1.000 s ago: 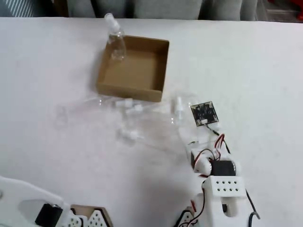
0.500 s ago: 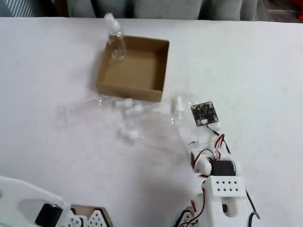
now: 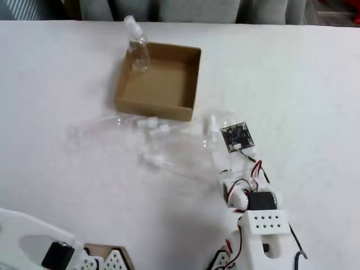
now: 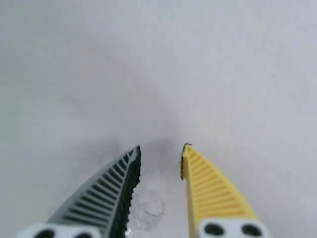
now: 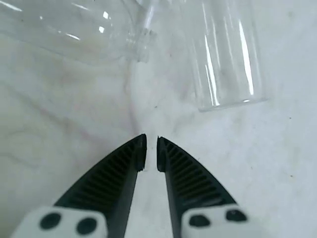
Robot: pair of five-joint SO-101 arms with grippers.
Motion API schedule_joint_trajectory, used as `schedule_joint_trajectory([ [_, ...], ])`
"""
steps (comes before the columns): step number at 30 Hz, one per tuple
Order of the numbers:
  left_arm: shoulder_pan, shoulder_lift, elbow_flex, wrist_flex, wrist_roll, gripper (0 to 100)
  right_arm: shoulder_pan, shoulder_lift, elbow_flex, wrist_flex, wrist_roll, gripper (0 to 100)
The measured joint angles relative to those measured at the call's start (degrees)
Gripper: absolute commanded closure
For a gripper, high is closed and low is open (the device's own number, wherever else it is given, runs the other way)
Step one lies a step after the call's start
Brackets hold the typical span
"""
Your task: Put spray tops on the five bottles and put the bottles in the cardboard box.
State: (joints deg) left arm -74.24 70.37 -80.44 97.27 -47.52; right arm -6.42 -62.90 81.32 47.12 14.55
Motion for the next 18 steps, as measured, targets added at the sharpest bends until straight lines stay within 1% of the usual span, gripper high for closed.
schedule_joint_trajectory([
  [5,0.00,2.46,-5.01,0.00,0.00,85,0.00,0.00,0.00,-0.44,0.00,98.1],
  [12,0.00,2.64,-6.68,0.18,0.00,85,0.00,0.00,0.00,-0.44,0.00,98.1],
  [15,0.00,2.64,-8.70,3.25,0.00,85,0.00,0.00,0.00,-0.44,0.00,98.1],
  [18,0.00,2.64,-9.23,4.22,0.00,85,0.00,0.00,0.00,-0.44,0.00,98.1],
])
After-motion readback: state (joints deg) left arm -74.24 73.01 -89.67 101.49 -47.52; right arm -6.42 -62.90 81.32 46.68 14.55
